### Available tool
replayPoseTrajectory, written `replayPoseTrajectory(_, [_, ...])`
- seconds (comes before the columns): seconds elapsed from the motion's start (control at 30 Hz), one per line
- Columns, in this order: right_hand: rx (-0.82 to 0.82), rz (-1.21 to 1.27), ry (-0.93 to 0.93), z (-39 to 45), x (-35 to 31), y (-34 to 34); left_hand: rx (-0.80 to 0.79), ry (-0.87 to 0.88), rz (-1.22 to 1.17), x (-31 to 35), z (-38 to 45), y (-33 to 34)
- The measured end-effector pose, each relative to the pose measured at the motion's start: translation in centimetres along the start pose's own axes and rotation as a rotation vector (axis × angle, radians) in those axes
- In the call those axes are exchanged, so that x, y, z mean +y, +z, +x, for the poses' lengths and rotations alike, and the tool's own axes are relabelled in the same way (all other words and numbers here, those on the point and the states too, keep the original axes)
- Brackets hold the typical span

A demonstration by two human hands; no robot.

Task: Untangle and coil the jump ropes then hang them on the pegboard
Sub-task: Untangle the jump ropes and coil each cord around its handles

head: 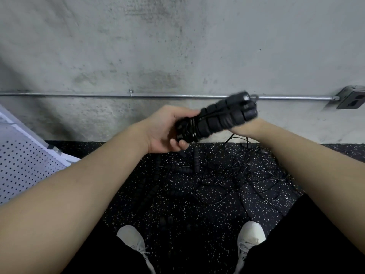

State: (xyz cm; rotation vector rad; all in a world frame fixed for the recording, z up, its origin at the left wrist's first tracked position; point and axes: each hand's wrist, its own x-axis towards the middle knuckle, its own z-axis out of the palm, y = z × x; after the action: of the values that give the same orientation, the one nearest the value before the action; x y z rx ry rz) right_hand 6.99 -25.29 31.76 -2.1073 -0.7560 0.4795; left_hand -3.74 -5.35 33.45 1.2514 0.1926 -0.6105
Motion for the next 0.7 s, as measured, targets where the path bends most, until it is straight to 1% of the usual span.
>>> replayPoseTrajectory(0.03, [-0.040, 0.002, 0.045, -0.1, 0.1, -0.1, -0.019, -0.030, 0.068, -0.2, 0.1, 0.2])
replayPoseTrajectory(0.1, [-0.098, -0.066, 0.035, 0.3, 0.4, -0.3, -0.026, -0.061, 0.251, -0.7, 0.4, 0.5])
replayPoseTrajectory(0.2, [-0.113, -0.224, 0.012, 0.9, -0.2, 0.1, -0.018, -0.042, 0.527, -0.9, 0.6, 1.0])
replayPoseTrajectory(0.3, [-0.143, -0.277, -0.015, 0.7, -0.2, -0.3, 0.076, -0.027, 0.730, -1.5, 1.1, 1.3])
replayPoseTrajectory(0.37, [-0.154, -0.305, -0.011, 0.5, -0.3, -0.4, 0.116, -0.049, 0.828, -2.1, 1.5, 1.7])
replayPoseTrajectory(0.47, [-0.127, -0.291, -0.004, 0.4, -0.5, -0.2, 0.197, -0.069, 0.878, -2.8, 2.2, 2.0])
replayPoseTrajectory(0.57, [-0.047, -0.254, -0.014, 0.4, -1.2, 0.4, 0.281, -0.071, 0.763, -2.5, 2.9, 1.6])
replayPoseTrajectory(0.7, [-0.007, -0.176, -0.030, 0.2, -2.2, 1.3, 0.294, -0.097, 0.689, -2.1, 2.9, 1.1])
